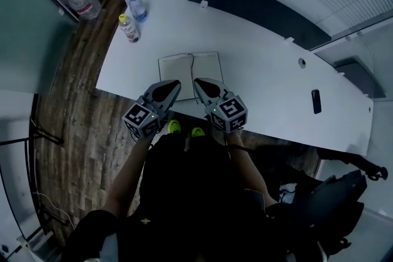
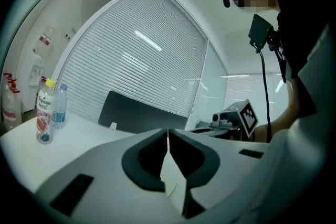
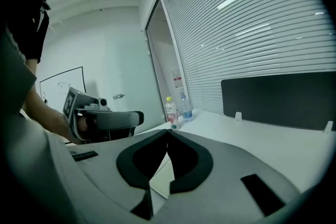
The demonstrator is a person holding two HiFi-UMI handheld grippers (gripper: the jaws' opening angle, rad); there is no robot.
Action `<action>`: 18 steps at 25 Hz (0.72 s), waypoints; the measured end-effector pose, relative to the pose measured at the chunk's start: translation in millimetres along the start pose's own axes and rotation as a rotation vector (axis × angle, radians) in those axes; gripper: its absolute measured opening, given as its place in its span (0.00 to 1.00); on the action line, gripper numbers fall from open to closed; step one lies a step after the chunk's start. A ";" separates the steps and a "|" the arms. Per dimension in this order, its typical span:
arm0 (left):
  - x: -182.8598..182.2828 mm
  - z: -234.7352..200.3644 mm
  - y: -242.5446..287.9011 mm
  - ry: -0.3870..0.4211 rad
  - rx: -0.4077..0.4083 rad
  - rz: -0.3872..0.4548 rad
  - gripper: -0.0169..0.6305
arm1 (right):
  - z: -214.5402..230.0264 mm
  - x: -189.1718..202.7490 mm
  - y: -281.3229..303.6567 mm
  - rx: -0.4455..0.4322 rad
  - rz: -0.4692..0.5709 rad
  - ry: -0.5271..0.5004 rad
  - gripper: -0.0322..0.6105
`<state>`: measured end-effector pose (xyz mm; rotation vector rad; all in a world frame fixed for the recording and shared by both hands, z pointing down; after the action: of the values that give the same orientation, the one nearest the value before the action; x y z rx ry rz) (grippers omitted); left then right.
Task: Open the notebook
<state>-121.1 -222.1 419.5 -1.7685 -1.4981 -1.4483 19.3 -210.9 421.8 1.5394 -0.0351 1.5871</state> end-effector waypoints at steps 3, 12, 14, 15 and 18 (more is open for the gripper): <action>-7.0 7.6 1.4 0.005 -0.002 0.014 0.07 | -2.6 -2.3 -4.6 -0.006 0.007 -0.009 0.07; -2.6 30.0 -2.4 -0.011 0.033 0.001 0.07 | -7.4 6.0 -14.8 0.002 -0.008 0.001 0.07; -3.3 35.1 -6.2 -0.002 0.030 0.012 0.07 | -9.4 5.9 -17.4 -0.006 -0.009 -0.009 0.07; -3.7 38.4 -8.6 0.005 0.022 0.018 0.07 | -10.8 5.3 -20.3 -0.010 -0.011 -0.021 0.07; -3.0 54.7 -18.0 0.015 -0.011 0.029 0.07 | -16.7 6.4 -35.8 -0.020 -0.018 -0.049 0.07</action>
<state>-112.7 -172.8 390.8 -1.7744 -1.4535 -1.4557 28.6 -176.4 404.0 1.5590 -0.0638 1.5300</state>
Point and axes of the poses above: the fingertips, and each gripper's own axes: y forward along the fingers, z to its right, x out of its underside, the point moved 6 cm from there along -y, backward along the fingers, and after that the axes turned 15 degrees about -z, right-handed, at the moved point
